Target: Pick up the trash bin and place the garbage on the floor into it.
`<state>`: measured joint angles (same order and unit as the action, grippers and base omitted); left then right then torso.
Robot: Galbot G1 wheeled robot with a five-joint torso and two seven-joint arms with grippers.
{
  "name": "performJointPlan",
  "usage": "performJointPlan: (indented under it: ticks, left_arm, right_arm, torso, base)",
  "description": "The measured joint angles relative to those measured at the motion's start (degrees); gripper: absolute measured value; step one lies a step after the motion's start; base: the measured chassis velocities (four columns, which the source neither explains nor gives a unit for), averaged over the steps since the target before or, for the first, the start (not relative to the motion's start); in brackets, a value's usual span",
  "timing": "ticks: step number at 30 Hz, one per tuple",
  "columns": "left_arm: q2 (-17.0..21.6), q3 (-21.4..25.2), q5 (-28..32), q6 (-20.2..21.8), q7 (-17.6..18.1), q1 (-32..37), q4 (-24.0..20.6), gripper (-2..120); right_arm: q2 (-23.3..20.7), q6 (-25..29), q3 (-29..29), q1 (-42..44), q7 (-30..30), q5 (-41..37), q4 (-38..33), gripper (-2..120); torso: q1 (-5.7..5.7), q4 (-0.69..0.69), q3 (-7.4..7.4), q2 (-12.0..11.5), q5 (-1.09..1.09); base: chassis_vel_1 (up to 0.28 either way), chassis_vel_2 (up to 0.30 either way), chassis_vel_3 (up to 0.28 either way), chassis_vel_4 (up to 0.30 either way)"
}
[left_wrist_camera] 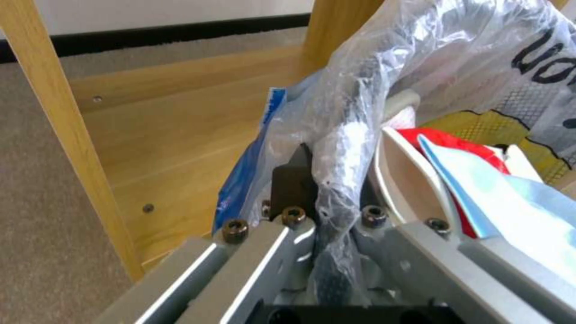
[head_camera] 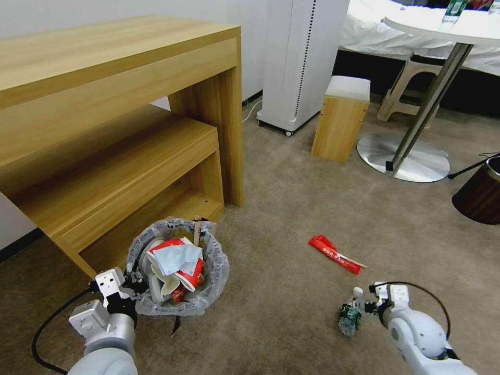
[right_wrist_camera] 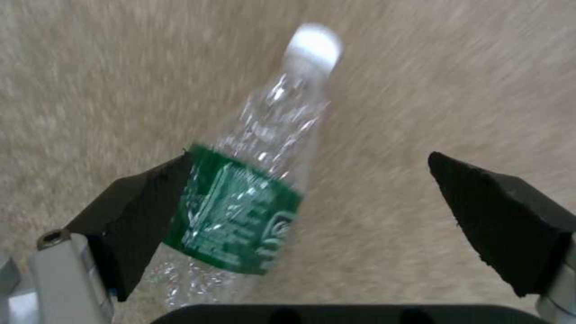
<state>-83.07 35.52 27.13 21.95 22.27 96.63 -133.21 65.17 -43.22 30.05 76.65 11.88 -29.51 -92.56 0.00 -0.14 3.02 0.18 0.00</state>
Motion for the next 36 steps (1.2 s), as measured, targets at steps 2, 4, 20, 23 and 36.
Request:
performJointPlan:
  ticks: [2, 4, 20, 23, 36]
  left_arm:
    - [0.0, -0.2, 0.0, 0.0, 0.0, 0.1, 0.0, 0]
    - [0.0, -0.3, 0.1, 0.0, 0.0, 0.1, 0.0, 0]
    - [-0.6, -0.9, 0.8, 0.7, 0.0, -0.7, 0.4, 0]
    - [-0.8, -1.1, 0.7, 0.7, 0.0, -0.8, 0.6, 0]
    - [-0.5, -0.9, 0.8, 0.7, 0.1, -0.9, 0.9, 0]
  right_arm:
    - [0.8, 0.5, -0.2, -1.0, -1.8, -0.3, 2.2, 100]
    - [1.2, 1.2, -0.2, -1.4, -2.6, -0.5, 3.1, 100]
    - [3.0, 4.4, -1.7, -3.1, -8.0, 3.9, 8.9, 100]
    - [2.9, 4.4, -1.8, -3.2, -8.0, 4.6, 9.6, 99]
    - [2.8, 8.3, -2.0, -3.3, -9.2, 8.5, 10.4, 53]
  torso:
    - [0.00, 0.00, 0.00, 0.0, 0.00]
    - [0.00, 0.00, 0.00, 0.0, 0.00]
    - [0.00, 0.00, 0.00, 0.0, 0.00]
    - [0.00, 0.00, 0.00, 0.0, 0.00]
    - [0.00, 0.00, 0.00, 0.0, 0.00]
  base:
    - [0.000, 0.000, 0.000, 0.000]
    - [0.000, 0.000, 0.000, 0.000]
    - [0.000, 0.000, 0.000, 0.000]
    - [0.000, 0.000, 0.000, 0.000]
    - [0.000, 0.000, 0.000, 0.000]
